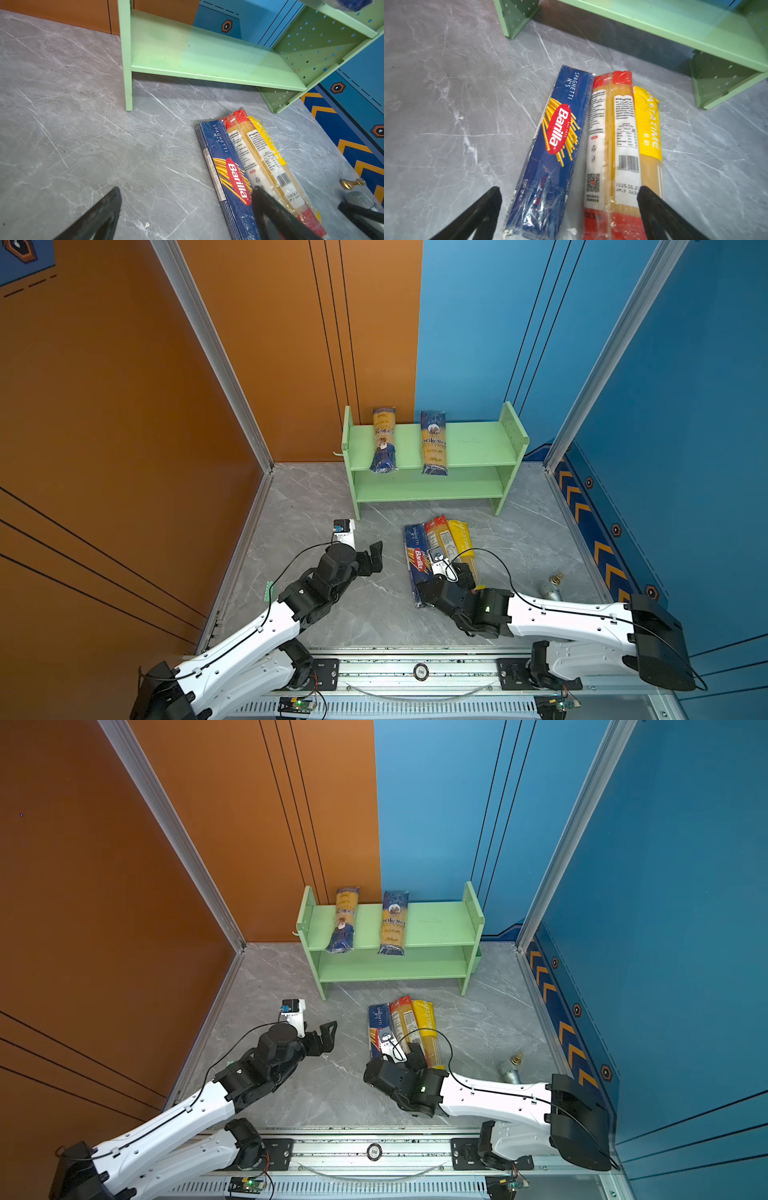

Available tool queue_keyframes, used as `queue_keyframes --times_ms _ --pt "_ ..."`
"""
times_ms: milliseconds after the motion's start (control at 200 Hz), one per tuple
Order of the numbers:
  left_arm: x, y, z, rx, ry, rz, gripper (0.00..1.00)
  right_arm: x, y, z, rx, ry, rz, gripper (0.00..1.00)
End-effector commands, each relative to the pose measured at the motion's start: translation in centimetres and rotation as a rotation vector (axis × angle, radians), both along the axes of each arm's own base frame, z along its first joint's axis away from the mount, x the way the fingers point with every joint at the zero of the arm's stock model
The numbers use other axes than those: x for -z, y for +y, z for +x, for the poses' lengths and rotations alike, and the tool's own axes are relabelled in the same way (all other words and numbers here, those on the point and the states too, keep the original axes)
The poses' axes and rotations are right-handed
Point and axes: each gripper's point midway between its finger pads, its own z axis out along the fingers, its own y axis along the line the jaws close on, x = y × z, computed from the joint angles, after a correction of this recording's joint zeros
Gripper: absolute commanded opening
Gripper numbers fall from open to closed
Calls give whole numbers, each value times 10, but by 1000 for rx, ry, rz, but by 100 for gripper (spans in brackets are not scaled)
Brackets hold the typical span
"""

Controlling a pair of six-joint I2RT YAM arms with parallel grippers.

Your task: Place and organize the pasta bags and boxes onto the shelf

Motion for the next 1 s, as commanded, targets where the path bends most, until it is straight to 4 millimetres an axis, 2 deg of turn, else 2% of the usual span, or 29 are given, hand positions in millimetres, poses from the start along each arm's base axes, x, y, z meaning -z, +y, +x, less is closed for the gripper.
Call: queue_keyframes --times_ms 0,270,385,476,656,996 --pt "5 -2 -6 44 22 0 98 5 4 -5 43 -29 56 100" --pt "6 -5 -9 84 29 -4 98 30 35 -22 14 -48 31 100" --pt "7 -9 -8 97 33 -9 98 38 41 -25 3 -33 18 100" --pt "7 -11 -7 98 35 -22 98 42 41 -26 -18 -27 -11 100" --pt "7 -15 -5 104 37 -43 98 47 27 -27 -19 -38 -68 100" --pt "8 -15 -4 92 42 -48 98 77 35 -32 -62 -37 -162 100"
